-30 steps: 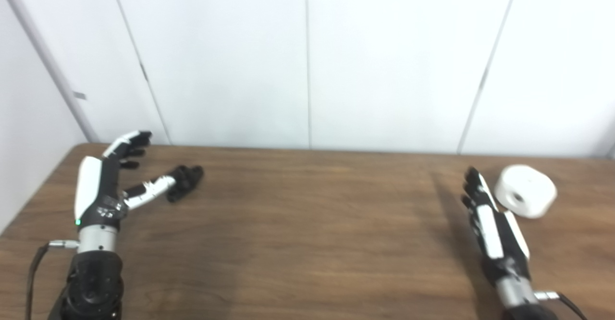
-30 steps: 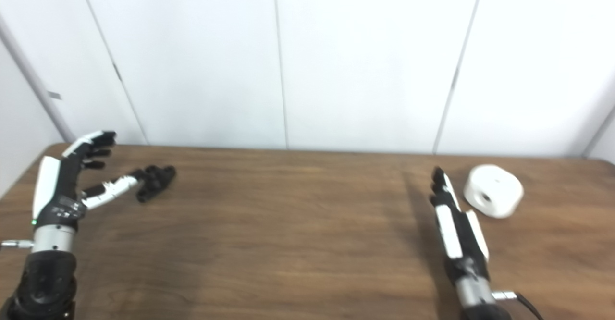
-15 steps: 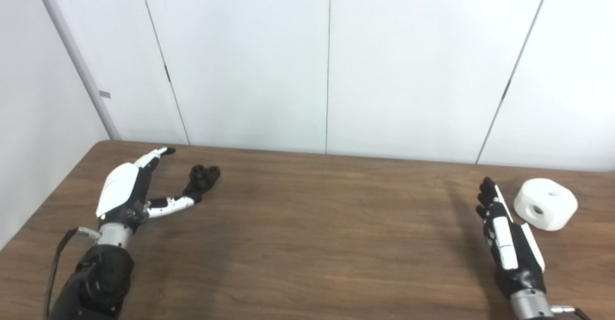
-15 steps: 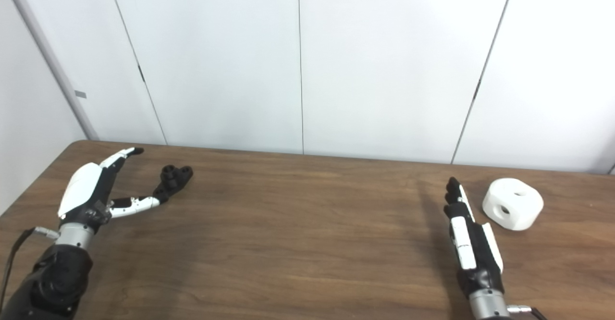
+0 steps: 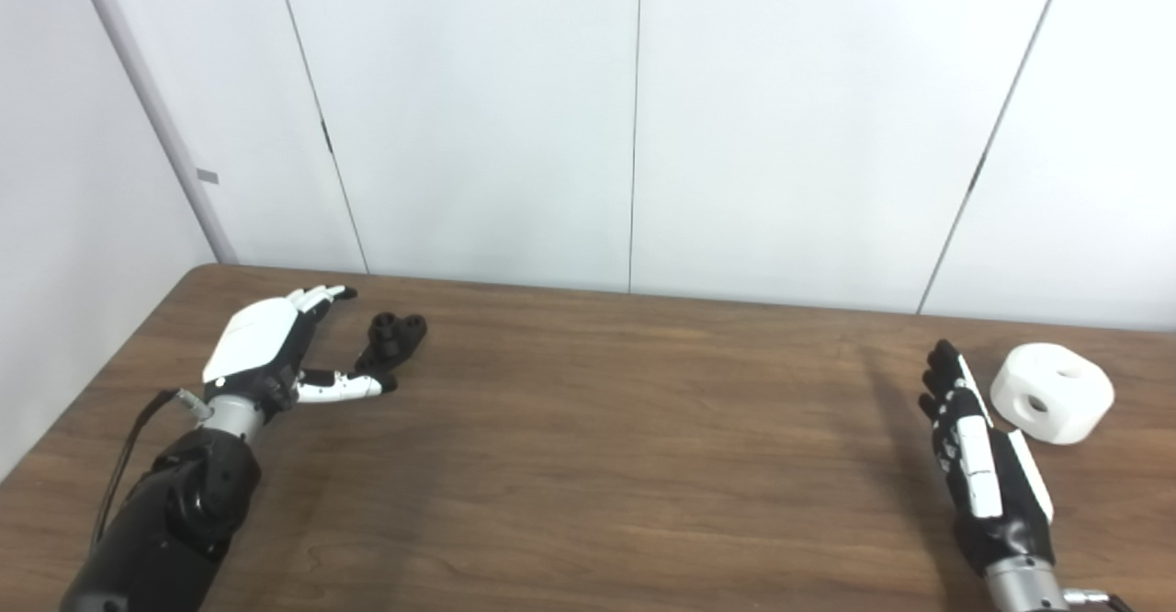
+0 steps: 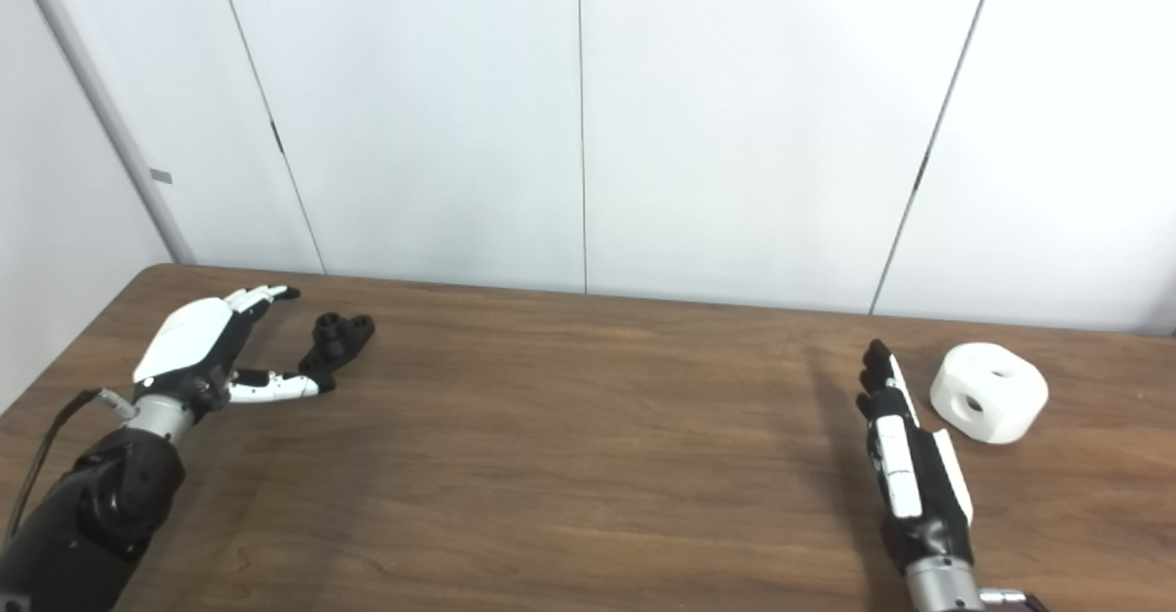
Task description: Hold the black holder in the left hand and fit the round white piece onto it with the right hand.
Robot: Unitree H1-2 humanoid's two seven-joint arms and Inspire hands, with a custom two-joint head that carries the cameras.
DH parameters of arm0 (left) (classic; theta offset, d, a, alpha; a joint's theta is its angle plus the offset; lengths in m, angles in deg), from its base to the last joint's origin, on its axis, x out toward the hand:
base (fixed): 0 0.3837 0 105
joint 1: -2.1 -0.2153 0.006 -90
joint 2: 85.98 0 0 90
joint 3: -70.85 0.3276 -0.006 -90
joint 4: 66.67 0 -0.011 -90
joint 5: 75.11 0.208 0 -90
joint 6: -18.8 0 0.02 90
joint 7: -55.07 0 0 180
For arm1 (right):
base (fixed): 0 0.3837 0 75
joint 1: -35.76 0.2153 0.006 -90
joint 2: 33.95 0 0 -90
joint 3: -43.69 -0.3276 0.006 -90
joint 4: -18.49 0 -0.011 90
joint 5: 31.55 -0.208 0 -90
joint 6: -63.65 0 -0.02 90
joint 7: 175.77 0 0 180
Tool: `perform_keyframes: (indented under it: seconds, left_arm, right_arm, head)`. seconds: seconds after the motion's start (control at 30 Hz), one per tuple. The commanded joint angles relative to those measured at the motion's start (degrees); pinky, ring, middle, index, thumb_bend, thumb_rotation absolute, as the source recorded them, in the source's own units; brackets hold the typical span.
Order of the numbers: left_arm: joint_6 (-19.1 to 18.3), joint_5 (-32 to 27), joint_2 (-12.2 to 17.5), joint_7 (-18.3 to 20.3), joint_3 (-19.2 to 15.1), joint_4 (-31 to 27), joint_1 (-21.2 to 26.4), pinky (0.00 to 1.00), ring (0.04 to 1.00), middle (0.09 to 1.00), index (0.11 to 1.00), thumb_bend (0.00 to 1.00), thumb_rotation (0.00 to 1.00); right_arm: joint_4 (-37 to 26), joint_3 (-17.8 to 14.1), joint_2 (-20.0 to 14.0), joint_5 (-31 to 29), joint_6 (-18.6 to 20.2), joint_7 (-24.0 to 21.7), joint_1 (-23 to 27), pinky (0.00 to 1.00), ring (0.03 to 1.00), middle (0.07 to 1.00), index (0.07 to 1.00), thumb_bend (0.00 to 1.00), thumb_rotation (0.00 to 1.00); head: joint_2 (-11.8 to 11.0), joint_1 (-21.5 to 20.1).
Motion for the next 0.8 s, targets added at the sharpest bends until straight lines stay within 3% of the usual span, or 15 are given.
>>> perform_keyframes:
  seconds: [0.0,0.77]
  left_arm:
    - [0.4,0.3,2.9,-0.8,-0.6,0.0,2.5,0.90,0.952,0.919,0.881,0.99,0.54]
    - [1.8,0.6,5.1,0.9,2.9,4.5,5.3,0.91,0.947,0.905,0.853,1.00,0.57]
  right_arm:
    - [2.2,-0.2,0.3,-1.0,-1.1,-0.5,-3.1,1.00,1.000,1.000,1.000,0.43,1.00]
    - [1.0,-0.8,-0.3,-2.9,-1.1,-1.5,-3.8,1.00,1.000,1.000,1.000,0.39,1.00]
  head:
    - [0.3,0.4]
    - [0.6,2.7]
